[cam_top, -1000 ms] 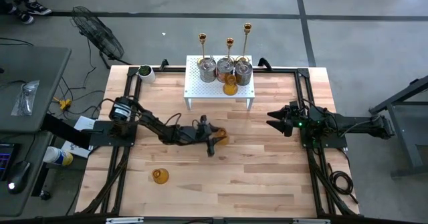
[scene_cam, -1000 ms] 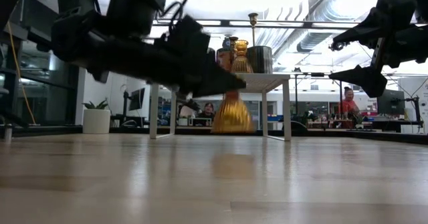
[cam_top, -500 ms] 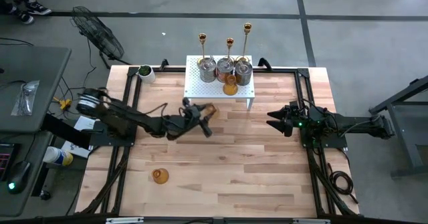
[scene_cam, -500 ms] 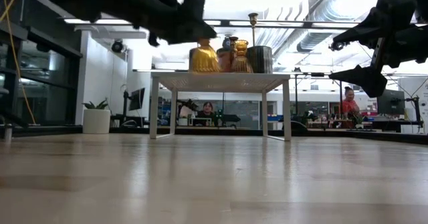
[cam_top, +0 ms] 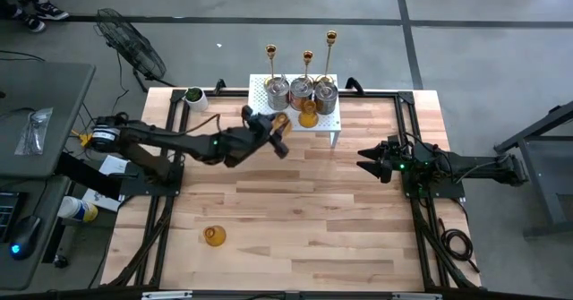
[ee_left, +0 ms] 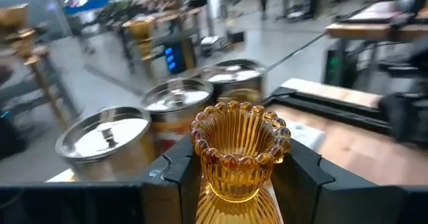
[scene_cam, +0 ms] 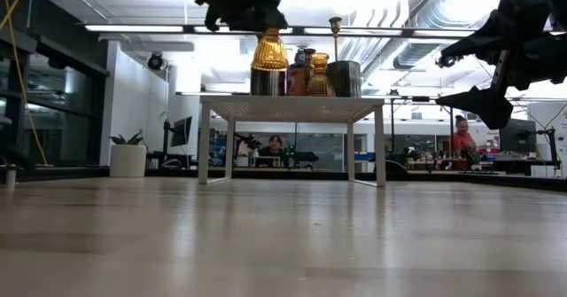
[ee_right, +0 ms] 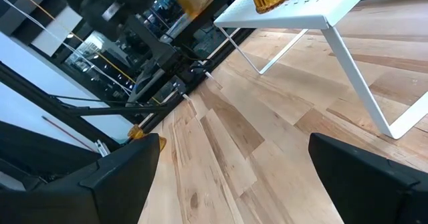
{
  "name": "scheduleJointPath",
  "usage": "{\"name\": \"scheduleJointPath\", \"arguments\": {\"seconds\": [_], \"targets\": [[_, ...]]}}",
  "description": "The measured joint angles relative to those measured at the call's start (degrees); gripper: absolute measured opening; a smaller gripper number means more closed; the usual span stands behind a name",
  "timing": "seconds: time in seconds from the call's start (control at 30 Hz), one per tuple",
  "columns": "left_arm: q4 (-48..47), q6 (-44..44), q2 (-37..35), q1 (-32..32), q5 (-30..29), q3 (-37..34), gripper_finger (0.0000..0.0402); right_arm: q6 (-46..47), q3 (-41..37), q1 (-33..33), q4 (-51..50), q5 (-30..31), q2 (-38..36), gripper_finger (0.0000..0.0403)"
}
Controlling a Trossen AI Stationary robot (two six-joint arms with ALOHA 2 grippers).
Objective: Pick & Place candle stick holders
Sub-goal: Put the right orange glass candle holder on the shelf
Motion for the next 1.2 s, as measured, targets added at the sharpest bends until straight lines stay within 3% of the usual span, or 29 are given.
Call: {"name": "scheduleJointPath", "arguments": {"seconds": [0.27, 1.2], "targets": [[-6.98, -6.84, 3.48, 5.09, -1.73, 5.51, 0.0137, 0.0, 0.0, -0.01, 0.02, 0.11, 0.0, 0.0375], [-5.03, -15.08, 11.97, 6.49, -7.86, 7.9, 0.0137, 0.0, 0.0, 0.0, 0.02, 0.11, 0.0, 0.0375]]}}
